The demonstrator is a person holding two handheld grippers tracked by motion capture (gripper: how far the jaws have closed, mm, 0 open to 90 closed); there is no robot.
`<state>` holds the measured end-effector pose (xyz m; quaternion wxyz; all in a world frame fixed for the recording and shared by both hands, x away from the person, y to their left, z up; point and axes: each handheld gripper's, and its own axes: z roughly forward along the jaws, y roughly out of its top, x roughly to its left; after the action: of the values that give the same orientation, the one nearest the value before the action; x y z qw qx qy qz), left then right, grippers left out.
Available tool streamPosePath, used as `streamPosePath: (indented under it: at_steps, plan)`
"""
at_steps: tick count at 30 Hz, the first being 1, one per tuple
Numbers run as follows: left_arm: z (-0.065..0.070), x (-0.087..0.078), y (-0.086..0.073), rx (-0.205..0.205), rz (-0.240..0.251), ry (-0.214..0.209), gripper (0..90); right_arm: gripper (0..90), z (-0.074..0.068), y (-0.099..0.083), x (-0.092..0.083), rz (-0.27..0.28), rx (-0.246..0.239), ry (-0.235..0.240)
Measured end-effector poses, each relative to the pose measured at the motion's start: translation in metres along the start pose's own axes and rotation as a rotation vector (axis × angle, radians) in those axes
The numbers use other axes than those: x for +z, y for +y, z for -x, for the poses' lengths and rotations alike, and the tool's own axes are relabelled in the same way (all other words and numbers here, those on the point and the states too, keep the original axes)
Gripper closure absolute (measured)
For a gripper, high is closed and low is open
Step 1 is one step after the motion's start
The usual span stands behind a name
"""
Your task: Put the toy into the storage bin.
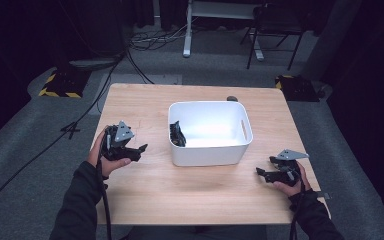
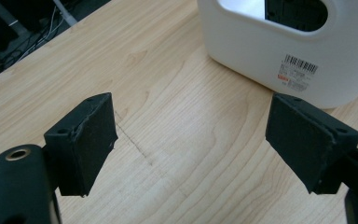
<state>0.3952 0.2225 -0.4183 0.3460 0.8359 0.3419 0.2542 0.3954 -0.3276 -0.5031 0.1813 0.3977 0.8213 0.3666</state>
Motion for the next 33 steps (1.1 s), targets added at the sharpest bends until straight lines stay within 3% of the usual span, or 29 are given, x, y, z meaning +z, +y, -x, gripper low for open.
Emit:
streamPosePath:
  at_steps: [4, 20, 25, 33]
  plan:
    - [0.001, 0.000, -0.004, 0.023, -0.025, 0.000, 16.5, 20.8, 0.000, 0.000, 0.000, 0.001, -0.001, 0.000]
    - [0.011, 0.001, -0.023, 0.031, -0.080, 0.026, 16.4, 20.8, 0.000, 0.000, 0.000, 0.000, 0.000, 0.000]
    - [0.013, 0.001, -0.027, 0.051, -0.103, 0.036, 16.4, 20.8, 0.000, 0.000, 0.000, 0.000, 0.000, 0.000]
    - [0.018, 0.000, -0.039, 0.034, -0.127, 0.032, 16.3, 20.8, 0.000, 0.000, 0.000, 0.000, 0.000, 0.000]
